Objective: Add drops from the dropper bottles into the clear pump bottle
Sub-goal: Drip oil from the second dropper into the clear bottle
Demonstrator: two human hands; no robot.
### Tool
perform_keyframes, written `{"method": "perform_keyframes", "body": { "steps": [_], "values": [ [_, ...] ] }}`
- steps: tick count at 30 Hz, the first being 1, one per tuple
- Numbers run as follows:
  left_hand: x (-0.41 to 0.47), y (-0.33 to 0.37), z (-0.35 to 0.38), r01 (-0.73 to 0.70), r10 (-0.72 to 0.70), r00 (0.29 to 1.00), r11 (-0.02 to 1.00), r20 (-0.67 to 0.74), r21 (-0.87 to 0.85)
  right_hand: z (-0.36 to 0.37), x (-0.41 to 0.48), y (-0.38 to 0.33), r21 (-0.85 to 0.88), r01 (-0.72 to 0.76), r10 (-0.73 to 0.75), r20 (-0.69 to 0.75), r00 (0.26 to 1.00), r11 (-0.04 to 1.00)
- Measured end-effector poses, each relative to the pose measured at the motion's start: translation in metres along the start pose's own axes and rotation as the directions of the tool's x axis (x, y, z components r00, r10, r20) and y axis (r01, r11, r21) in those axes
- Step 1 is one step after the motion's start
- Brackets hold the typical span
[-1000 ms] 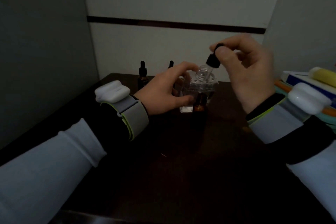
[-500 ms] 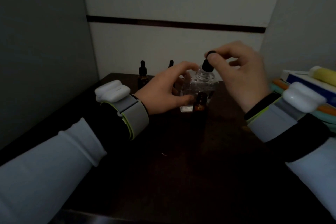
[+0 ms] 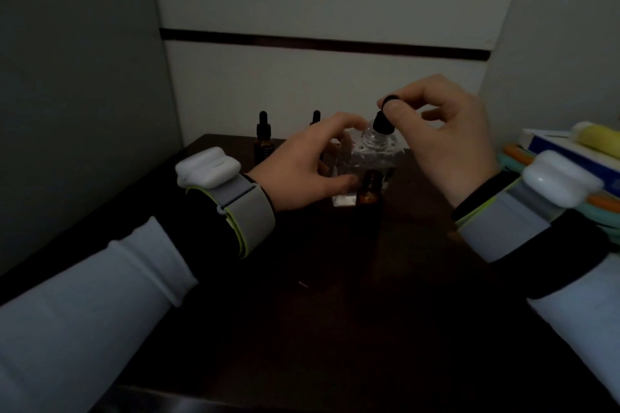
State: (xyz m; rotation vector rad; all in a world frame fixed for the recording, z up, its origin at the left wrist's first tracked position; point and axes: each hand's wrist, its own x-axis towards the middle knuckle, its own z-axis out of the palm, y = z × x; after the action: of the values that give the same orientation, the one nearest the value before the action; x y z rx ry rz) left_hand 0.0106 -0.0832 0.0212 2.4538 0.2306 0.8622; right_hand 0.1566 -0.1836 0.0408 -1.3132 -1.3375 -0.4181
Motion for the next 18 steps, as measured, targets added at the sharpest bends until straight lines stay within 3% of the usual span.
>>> {"method": "perform_keyframes", "body": {
  "steps": [8, 15, 18],
  "values": [
    [0.0, -0.001, 0.0, 0.014, -0.014, 1.0, 1.0, 0.008, 0.008, 0.0, 0.0, -0.001, 0.012, -0.008, 0.008, 0.0, 1.0, 1.0],
    [0.0, 0.0, -0.001, 0.018, -0.018, 1.0, 1.0, 0.015, 0.0, -0.014, 0.007, -0.015, 0.2, 0.08, -0.031, -0.237, 0.971, 0.976],
    [0.0, 0.0, -0.001, 0.023, -0.023, 1.0, 1.0, 0.019, -0.006, -0.016, 0.009, -0.019, 0.242, 0.071, -0.013, -0.234, 0.972, 0.968]
  ]
}}
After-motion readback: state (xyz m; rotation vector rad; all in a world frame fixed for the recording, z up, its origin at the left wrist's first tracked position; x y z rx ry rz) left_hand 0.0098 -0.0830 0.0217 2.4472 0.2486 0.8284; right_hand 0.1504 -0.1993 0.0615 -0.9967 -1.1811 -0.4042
